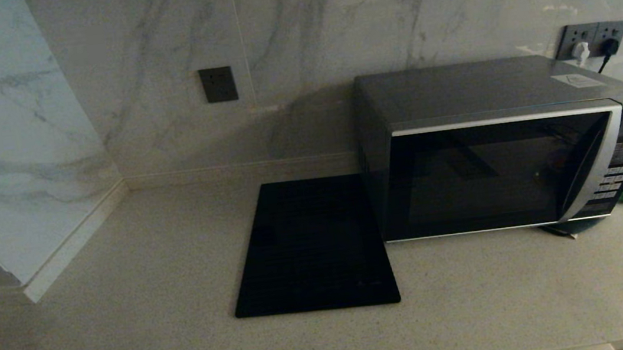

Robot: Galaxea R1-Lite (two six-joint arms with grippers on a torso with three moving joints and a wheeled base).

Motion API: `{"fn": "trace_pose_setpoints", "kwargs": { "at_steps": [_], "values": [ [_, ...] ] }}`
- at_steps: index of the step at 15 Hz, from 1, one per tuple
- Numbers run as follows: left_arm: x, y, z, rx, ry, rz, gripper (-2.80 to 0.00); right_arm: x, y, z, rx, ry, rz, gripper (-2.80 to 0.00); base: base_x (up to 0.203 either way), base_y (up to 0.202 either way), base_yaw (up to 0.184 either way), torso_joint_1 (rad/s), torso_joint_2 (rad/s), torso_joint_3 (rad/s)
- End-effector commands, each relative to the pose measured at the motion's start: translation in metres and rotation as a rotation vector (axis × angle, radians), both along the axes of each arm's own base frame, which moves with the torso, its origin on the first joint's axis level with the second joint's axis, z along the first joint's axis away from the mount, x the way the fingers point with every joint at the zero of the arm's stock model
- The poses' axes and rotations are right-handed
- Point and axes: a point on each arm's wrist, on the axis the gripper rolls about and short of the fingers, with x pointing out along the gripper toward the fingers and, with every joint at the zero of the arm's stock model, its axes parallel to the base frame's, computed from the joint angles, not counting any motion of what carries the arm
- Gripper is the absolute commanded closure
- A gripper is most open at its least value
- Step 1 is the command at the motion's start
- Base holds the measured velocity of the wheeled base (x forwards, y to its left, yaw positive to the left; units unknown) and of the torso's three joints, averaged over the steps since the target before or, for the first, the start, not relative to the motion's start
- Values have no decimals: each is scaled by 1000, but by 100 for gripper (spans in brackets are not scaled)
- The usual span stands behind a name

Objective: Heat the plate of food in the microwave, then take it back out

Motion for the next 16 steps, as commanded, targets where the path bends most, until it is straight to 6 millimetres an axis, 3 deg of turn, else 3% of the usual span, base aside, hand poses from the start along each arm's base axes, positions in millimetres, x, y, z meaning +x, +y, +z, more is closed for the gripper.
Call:
{"fn": "trace_pose_setpoints", "kwargs": {
  "at_steps": [1,16],
  "values": [
    [0,0,0,-1,1,0,0,0,0,0,0,2,0,0,0,0,0,0,0,0],
    [0,0,0,-1,0,0,0,0,0,0,1,3,0,0,0,0,0,0,0,0]
  ]
}}
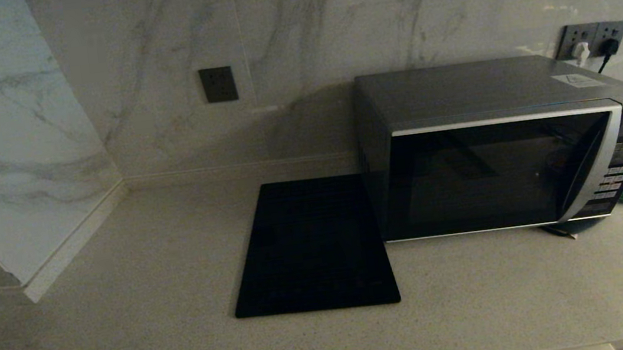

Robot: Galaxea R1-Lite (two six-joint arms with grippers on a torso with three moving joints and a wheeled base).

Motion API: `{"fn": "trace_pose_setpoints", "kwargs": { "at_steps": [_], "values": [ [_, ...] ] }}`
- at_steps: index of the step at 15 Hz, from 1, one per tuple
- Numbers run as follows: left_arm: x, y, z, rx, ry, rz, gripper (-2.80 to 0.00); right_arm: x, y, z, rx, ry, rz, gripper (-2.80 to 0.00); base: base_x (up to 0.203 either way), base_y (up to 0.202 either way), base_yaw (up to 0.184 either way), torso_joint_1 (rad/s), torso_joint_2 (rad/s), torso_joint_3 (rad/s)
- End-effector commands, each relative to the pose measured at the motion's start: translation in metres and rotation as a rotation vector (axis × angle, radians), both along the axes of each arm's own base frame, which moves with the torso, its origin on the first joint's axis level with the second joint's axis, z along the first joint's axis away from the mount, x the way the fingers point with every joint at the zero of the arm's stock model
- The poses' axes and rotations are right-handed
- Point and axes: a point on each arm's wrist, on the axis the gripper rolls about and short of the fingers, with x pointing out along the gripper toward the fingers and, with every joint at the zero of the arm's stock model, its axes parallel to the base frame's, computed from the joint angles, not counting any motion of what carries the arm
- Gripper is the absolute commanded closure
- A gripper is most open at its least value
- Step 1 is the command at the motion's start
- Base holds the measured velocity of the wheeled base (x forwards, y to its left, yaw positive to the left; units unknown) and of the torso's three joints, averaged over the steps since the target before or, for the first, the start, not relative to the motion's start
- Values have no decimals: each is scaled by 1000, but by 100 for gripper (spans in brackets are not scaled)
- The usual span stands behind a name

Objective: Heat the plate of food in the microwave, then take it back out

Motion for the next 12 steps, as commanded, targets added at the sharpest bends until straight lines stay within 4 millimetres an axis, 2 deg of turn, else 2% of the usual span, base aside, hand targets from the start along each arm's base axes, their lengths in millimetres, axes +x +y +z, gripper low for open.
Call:
{"fn": "trace_pose_setpoints", "kwargs": {
  "at_steps": [1,12],
  "values": [
    [0,0,0,-1,0,0,0,0,0,0,0,1,0,0,0,0,0,0,0,0],
    [0,0,0,-1,1,0,0,0,0,0,8,1,-11,0,0,0,0,0,0,0]
  ]
}}
